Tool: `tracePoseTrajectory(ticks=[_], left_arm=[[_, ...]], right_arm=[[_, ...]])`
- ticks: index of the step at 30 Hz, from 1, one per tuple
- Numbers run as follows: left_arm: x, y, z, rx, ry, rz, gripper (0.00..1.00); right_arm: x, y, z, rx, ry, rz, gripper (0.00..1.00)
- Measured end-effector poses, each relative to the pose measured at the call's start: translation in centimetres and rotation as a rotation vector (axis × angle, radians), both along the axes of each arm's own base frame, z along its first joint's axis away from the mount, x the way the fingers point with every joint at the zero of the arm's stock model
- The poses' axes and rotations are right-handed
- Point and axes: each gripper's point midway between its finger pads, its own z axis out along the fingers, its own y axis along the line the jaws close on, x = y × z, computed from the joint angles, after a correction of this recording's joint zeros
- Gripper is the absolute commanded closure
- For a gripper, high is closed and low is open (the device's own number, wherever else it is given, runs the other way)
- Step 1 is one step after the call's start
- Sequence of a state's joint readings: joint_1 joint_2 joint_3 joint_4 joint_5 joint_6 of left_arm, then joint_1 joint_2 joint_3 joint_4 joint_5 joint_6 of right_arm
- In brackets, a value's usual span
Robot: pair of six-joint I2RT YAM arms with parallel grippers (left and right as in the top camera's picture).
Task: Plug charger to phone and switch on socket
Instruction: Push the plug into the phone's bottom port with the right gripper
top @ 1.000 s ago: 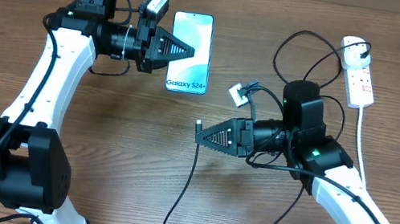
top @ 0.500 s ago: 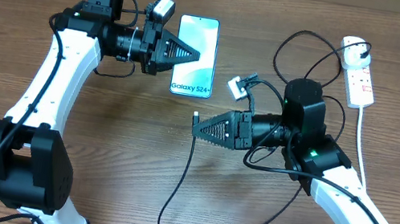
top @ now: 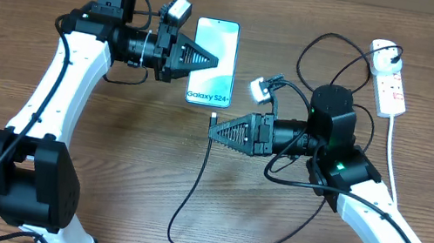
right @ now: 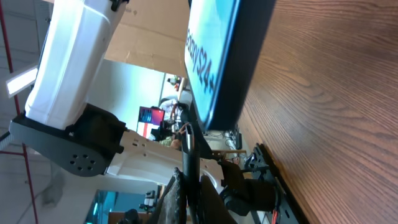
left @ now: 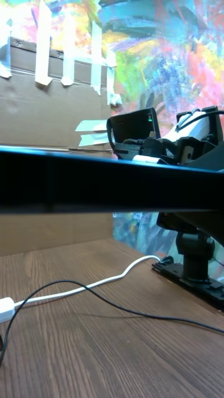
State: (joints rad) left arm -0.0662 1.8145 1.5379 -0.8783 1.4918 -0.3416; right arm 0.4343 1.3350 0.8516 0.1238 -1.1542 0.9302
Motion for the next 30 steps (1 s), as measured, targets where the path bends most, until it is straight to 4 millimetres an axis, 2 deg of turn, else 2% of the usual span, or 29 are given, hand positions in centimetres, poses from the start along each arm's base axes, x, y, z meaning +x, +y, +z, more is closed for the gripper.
tracePoseTrajectory(ticks=[17, 30], left_arm=[[-0.19, -0.39, -0.06, 0.004, -0.001, -0.009, 0.96], [-0.21, -0.46, -0.1, 0.007, -0.001, -0.01, 0.96]], right_arm=[[0.19, 0.02, -0.01, -0.003, 0.031, -0.014, 0.96], [0.03, 0.78, -0.22, -0.015, 0.027, -0.027, 0.96]])
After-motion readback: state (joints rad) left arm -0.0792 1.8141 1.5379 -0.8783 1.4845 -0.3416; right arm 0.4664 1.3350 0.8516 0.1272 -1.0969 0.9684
